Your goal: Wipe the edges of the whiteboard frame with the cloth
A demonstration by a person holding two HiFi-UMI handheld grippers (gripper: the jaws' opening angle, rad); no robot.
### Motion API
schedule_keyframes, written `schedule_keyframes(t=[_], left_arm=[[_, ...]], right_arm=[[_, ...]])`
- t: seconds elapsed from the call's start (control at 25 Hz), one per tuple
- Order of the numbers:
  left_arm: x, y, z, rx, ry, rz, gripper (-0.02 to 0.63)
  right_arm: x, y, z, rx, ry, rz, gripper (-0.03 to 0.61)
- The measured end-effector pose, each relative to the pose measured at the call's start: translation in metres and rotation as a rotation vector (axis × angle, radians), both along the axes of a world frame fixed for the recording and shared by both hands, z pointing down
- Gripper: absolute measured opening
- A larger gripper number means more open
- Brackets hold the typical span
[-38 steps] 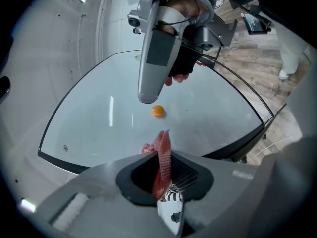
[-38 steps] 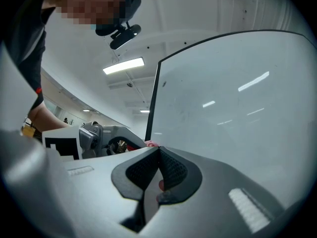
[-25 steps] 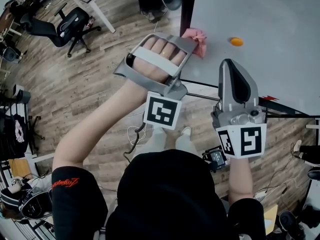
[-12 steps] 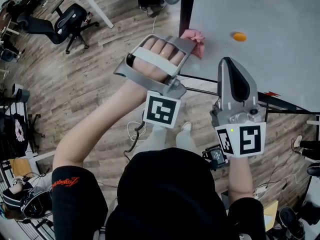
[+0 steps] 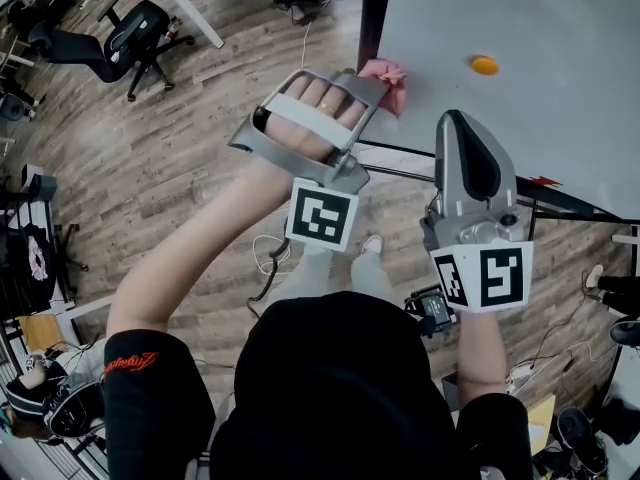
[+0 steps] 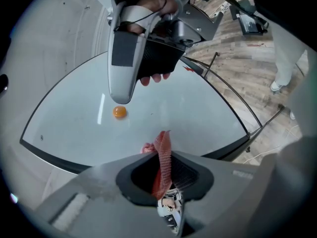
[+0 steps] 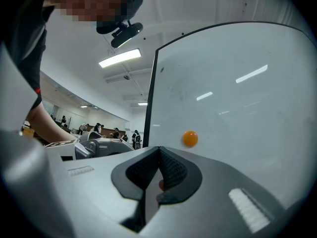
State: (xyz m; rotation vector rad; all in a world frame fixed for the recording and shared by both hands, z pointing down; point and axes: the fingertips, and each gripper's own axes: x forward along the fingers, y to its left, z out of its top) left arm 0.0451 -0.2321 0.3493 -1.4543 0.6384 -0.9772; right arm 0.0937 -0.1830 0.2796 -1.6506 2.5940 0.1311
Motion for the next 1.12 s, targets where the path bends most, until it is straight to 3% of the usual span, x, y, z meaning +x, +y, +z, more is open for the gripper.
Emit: schedule_keyframes(t=[1.12], left_arm=[[-0.006, -0.011, 0.057, -0.090, -0.021, -0.022, 0.052]], right_arm=[[0.005, -0.016, 0.022, -0.071, 0.006, 0.015, 0.002]])
